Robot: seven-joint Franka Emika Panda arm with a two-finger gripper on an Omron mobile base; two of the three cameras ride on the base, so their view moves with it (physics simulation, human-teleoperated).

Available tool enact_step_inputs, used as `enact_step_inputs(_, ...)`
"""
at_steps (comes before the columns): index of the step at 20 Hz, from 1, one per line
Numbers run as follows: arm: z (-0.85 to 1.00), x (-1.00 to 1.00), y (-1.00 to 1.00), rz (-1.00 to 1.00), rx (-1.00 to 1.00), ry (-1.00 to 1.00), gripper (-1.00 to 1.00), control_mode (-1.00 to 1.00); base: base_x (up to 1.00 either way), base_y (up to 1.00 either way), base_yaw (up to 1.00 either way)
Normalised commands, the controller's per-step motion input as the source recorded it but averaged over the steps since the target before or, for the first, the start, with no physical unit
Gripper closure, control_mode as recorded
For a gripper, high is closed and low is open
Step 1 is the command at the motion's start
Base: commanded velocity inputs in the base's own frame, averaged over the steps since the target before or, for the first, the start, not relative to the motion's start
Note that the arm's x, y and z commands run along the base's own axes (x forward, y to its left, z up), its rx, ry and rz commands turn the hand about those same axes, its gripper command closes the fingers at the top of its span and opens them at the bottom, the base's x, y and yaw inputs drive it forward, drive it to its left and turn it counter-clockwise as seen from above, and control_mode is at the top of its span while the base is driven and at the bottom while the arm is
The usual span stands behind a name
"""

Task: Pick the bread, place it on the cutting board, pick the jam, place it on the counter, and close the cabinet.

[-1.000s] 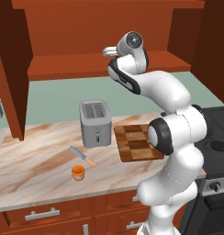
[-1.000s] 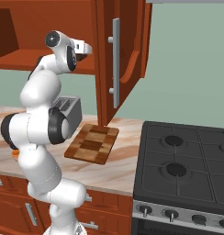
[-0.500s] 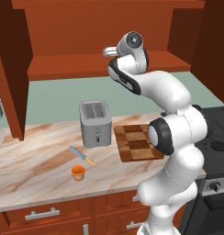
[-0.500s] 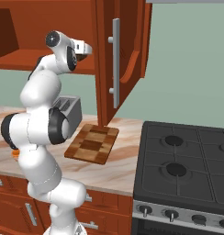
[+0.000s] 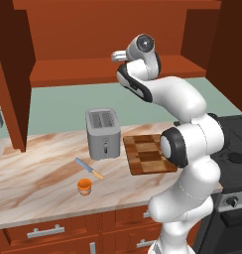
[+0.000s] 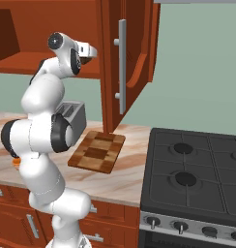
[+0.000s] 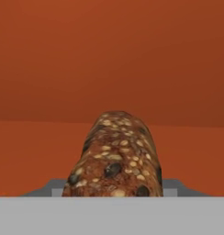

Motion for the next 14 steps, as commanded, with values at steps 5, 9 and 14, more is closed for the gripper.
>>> enact_step_inputs(5,0.00,-0.07,-0.05,0.00,0.00,0.00,1.00,-1.00,0.00,0.00,0.00)
enact_step_inputs(9,0.04,-0.21,-0.07,0.00,0.00,0.00,1.00,-1.00,0.00,0.00,0.00)
enact_step_inputs(14,0.01,-0.28,-0.10,0.00,0.00,0.00,1.00,-1.00,0.00,0.00,0.00)
